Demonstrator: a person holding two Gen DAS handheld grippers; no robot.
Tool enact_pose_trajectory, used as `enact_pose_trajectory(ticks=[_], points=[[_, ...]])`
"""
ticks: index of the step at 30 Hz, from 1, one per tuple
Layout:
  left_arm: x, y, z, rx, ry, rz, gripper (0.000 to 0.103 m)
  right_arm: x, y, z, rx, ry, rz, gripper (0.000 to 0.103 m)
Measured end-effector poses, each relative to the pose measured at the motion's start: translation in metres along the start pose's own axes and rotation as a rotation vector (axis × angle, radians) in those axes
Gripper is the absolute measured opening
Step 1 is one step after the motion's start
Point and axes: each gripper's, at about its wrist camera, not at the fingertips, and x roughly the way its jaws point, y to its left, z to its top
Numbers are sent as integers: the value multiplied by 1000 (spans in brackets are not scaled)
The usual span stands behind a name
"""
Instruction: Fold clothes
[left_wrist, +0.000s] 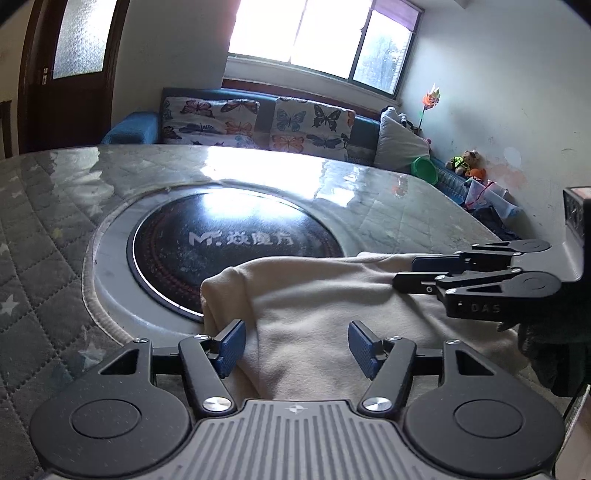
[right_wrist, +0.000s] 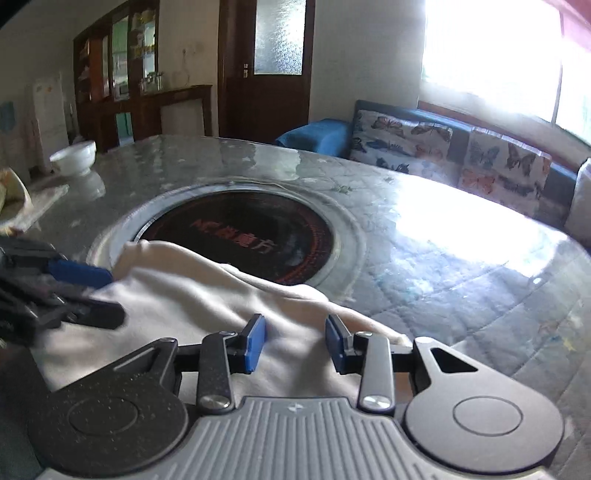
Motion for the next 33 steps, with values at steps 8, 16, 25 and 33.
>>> enact_pose_trajectory(ticks=[8, 16, 25, 33], points=[[8, -23, 24, 20, -31, -21, 57, -9, 1, -5, 0, -20, -13, 35], [53, -38, 28, 60, 19, 41, 42, -3, 16, -1, -37, -31, 5, 35], [48, -24, 18, 53, 9, 76, 44, -8, -3, -12, 1, -23, -56, 36], [31, -23, 10, 74, -1, 92, 45, -30, -1, -21, -46, -19, -22, 35]])
